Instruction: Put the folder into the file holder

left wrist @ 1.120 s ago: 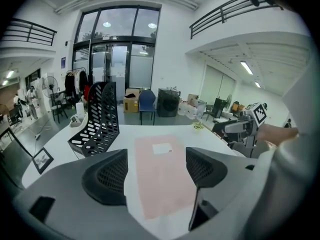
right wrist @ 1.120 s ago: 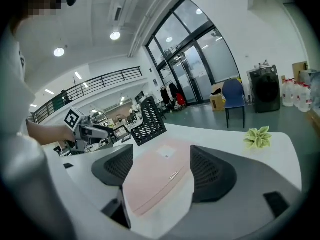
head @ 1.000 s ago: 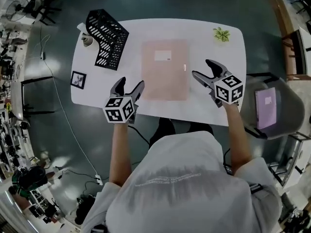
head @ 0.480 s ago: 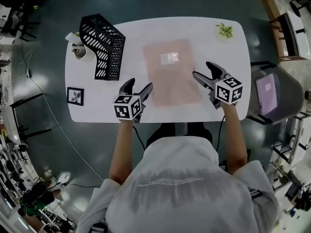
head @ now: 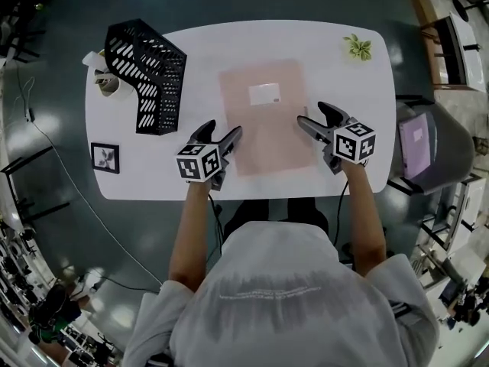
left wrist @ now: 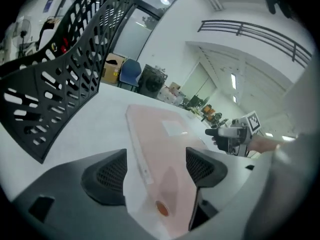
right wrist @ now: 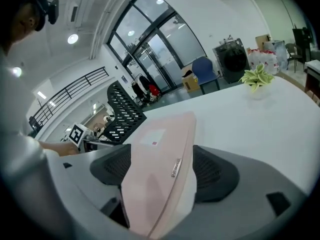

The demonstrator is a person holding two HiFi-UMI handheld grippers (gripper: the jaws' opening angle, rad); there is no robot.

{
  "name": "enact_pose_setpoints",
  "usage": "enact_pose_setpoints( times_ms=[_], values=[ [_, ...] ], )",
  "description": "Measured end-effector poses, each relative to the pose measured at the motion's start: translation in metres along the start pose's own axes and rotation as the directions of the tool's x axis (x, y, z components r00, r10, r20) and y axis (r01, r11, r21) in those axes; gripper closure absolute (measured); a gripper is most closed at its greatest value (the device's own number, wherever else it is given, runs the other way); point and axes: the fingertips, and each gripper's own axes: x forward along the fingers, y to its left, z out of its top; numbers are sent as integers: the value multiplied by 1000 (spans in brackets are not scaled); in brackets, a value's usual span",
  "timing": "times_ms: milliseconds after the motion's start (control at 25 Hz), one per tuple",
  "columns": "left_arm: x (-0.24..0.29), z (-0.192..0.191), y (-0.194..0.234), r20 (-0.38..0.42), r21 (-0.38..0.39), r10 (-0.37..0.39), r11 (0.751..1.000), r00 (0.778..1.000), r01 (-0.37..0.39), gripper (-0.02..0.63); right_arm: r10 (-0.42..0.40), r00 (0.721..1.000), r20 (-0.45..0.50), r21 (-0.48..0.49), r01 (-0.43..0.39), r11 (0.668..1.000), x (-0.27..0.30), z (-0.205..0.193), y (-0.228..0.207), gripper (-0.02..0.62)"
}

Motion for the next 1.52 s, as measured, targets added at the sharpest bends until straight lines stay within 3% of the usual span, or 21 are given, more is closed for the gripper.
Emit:
enact_pose_setpoints(
  times_ms=[120,480,640,1040,1520],
  values=[
    [12,-4,3,1,-45,-13,999,1000,14,236,8,1000,-14,38,-7,999,9,-2,-8,215],
    [43,-6,3,-16,-84,-57,995,998,55,236,51,997,-62,116,-44,992,33,-11,-23,209],
    [47,-3,5,-10,-70,-59,996,998,58,236,65,995,-81,141,-53,989,45,-18,-27,202],
    [51,-4,2,-11,6,-82,997,997,82,238,87,988,-130,51,-81,995,54,-25,-18,202],
    [52,-5,1,-5,45,-61,997,998,61,239,102,993,-59,117,-95,989,46,-17,-13,202]
  ],
)
